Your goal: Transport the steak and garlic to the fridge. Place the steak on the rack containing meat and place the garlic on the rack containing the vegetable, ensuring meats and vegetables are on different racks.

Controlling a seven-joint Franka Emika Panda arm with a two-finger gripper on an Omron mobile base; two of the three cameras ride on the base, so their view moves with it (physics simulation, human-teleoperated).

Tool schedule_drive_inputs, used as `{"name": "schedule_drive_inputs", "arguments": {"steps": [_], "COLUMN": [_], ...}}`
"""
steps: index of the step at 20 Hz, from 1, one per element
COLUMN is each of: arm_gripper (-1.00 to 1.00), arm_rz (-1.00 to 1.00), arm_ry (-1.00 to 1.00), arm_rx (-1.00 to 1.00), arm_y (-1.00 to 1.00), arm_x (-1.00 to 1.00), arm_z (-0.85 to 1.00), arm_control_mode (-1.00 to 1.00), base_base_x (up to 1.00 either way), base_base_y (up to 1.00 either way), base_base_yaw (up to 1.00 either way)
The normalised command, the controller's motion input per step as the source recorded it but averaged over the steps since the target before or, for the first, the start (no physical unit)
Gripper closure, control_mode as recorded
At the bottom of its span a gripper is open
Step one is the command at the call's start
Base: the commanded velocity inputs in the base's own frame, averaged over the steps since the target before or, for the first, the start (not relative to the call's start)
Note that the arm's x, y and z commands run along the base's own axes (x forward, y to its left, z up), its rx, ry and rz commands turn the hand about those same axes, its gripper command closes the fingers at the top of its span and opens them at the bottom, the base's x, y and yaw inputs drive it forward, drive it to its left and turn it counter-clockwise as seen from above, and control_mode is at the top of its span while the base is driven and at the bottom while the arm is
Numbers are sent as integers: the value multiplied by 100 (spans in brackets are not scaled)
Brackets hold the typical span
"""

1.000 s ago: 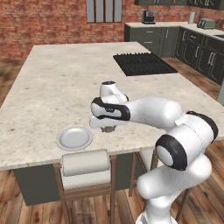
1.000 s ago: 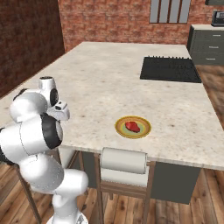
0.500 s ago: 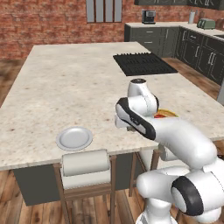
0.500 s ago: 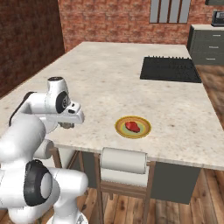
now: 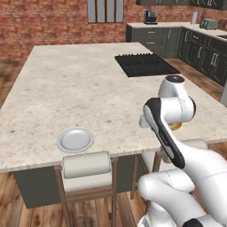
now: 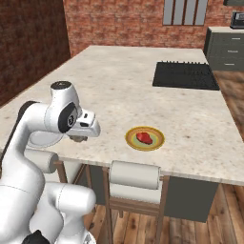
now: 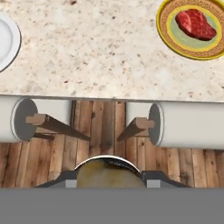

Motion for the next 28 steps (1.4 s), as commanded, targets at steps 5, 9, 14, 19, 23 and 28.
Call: {"name": "schedule_drive_inputs", "arguments": {"steps": [5, 9, 14, 19, 23, 28], "arm_gripper": [100, 100, 100, 100, 100, 100], "arm_rz": [0, 0, 0, 0, 0, 0], "arm_ry": [0, 0, -24, -23, -13, 0], "arm_rx": [2, 3, 0, 0, 0, 0], "arm_y": [-17, 0, 0, 0, -2, 0], "arm_x": [-34, -21, -71, -68, -52, 0], "arm_z": [89, 61, 37, 33, 12, 0], "arm_control_mode": [-100, -100, -100, -100, 100, 100], "base_base_x": [0, 0, 0, 0, -17, -30], "base_base_y": [0, 0, 0, 0, -4, -74], "base_base_yaw": [0, 0, 0, 0, 0, -2]}}
